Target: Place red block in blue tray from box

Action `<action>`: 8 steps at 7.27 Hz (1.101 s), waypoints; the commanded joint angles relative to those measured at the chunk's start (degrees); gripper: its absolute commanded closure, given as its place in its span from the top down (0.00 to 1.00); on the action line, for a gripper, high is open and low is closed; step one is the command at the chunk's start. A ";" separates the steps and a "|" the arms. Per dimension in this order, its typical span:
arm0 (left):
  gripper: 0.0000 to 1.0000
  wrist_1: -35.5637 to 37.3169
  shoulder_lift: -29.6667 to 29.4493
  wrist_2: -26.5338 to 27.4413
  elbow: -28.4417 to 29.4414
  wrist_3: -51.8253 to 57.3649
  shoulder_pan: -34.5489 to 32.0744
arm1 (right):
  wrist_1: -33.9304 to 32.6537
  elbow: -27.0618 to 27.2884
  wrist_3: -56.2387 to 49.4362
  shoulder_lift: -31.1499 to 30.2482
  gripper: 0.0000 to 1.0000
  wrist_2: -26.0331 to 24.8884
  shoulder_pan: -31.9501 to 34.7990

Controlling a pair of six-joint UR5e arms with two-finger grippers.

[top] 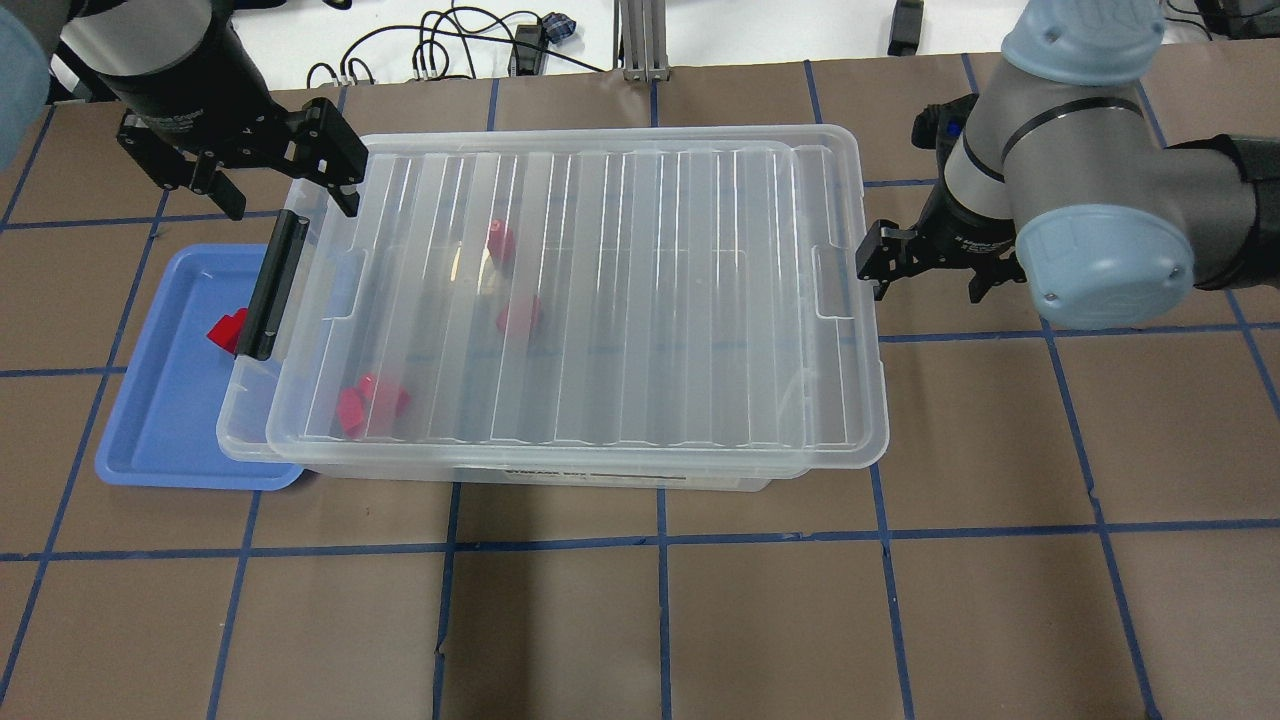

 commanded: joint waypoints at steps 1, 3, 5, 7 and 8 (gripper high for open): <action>1.00 -0.11 0.29 0.05 0.00 -1.59 0.07 | -0.06 -0.18 -0.19 0.10 1.00 -0.03 1.15; 1.00 -0.11 0.03 -0.12 0.00 -2.30 -0.02 | 3.33 -3.50 -0.55 -0.51 1.00 -1.00 1.07; 1.00 0.50 -0.40 0.58 0.09 -2.04 -0.11 | 19.62 -14.18 -0.28 -4.27 1.00 -0.30 1.50; 1.00 0.33 -0.14 0.49 0.00 -2.13 -0.20 | 25.52 -20.04 -0.55 -3.33 1.00 -0.12 3.00; 1.00 0.42 -0.32 0.75 0.00 -2.39 -1.50 | 24.73 -20.13 -0.55 -3.41 1.00 -0.04 3.00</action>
